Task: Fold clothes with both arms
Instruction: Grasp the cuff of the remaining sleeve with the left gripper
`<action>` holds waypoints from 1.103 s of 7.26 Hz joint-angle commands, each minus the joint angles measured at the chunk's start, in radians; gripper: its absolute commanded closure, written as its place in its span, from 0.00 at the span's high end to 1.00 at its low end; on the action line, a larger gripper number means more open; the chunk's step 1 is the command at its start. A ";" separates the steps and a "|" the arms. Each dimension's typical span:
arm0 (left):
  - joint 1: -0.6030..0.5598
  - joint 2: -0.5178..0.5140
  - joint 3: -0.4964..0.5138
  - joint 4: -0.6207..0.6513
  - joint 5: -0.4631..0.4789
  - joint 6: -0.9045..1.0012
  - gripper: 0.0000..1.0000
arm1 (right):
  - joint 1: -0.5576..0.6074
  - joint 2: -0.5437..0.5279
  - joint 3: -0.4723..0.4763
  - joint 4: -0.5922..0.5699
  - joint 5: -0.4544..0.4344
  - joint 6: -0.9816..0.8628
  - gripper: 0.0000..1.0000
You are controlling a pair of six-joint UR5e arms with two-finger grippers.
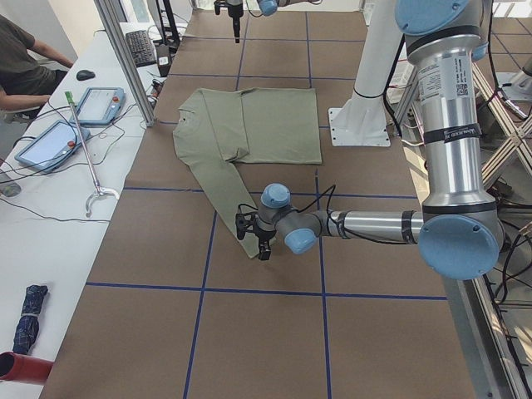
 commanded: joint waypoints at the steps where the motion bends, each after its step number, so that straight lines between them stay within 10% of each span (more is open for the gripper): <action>1: 0.006 -0.003 0.005 0.000 0.000 -0.002 0.99 | 0.000 0.000 0.000 0.000 0.000 0.000 1.00; 5: 0.012 -0.003 0.005 -0.001 0.000 0.004 0.95 | 0.000 0.001 0.000 0.000 0.000 0.000 1.00; 8: 0.013 -0.003 0.005 -0.004 0.000 -0.001 0.60 | 0.000 0.001 0.000 0.000 0.000 0.000 1.00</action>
